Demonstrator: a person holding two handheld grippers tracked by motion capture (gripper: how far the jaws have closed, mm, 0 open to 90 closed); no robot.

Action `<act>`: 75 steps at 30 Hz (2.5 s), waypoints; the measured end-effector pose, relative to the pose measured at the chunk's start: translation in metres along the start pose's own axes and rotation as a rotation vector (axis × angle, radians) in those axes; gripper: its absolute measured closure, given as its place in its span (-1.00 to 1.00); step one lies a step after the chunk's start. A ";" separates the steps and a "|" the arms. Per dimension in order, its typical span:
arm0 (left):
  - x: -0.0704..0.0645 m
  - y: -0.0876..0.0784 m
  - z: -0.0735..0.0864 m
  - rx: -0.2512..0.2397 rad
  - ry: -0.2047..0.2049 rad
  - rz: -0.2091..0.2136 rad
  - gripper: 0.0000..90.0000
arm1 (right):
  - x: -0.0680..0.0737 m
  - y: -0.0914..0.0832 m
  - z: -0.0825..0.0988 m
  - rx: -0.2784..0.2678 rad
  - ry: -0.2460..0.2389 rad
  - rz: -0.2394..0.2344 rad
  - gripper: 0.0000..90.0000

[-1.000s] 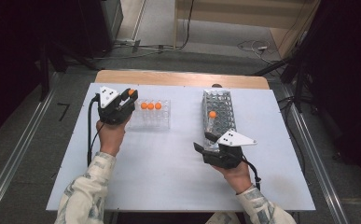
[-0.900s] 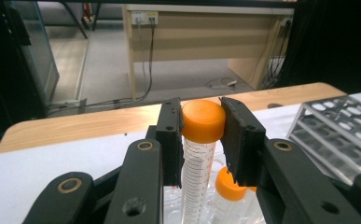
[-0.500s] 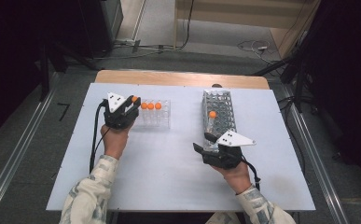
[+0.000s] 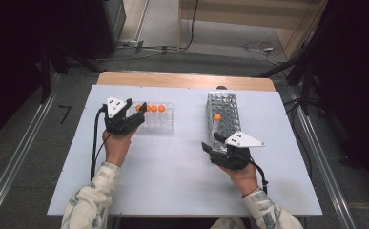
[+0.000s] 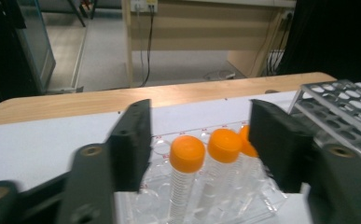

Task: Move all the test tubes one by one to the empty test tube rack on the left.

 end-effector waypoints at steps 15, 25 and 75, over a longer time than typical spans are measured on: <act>-0.060 -0.034 0.048 0.034 0.107 0.112 -0.50 | -0.045 0.008 -0.010 0.020 0.048 0.210 0.08; -0.071 -0.039 0.050 0.031 0.126 0.145 -0.50 | -0.058 0.024 -0.020 0.089 0.097 0.230 0.35; -0.106 -0.069 0.034 0.000 0.095 0.382 -0.12 | 0.037 0.035 -0.021 0.089 -0.043 -0.087 0.58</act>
Point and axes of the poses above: each handheld gripper's, and its own axes: y roughly forward along the jaws, z roughly out of its underside, x roughly to its left, the point moved 7 cm from there along y, roughly forward along the jaws, and after that the axes turned 9 degrees about -z, right-handed, at the moved point
